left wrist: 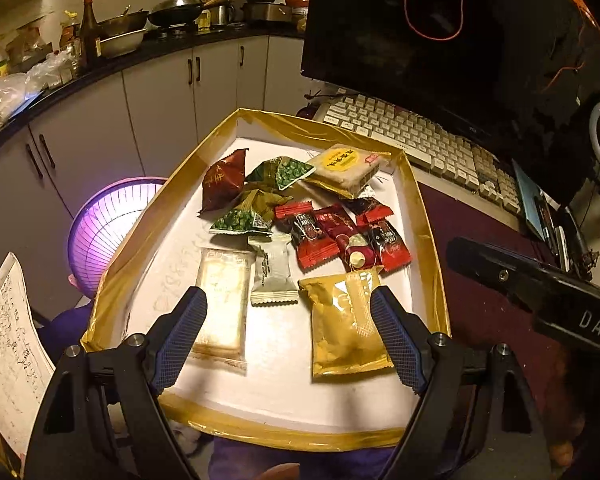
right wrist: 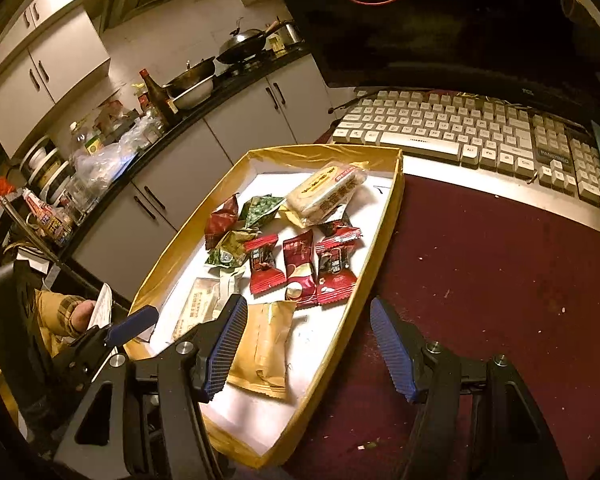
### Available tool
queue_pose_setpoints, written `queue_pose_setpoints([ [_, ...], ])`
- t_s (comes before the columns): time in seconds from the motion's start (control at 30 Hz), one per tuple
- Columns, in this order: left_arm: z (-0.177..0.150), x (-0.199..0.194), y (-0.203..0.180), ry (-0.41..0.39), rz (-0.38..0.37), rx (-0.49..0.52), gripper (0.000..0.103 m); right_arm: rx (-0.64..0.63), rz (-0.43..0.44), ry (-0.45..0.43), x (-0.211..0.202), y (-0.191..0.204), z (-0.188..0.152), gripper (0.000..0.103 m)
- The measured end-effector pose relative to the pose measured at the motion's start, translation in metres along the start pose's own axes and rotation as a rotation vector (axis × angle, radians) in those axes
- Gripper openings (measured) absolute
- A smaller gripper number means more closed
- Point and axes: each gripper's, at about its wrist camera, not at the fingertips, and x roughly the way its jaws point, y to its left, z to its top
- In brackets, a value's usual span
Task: Organize snacks
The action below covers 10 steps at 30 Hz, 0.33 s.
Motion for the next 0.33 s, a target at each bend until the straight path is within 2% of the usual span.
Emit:
queue_pose_setpoints([
  [0.33, 0.0005, 0.0048, -0.0024, 0.017, -0.033, 0.017, 0.084, 0.000, 0.001, -0.011, 0.0076, 0.0043, 0.0055, 0.067],
])
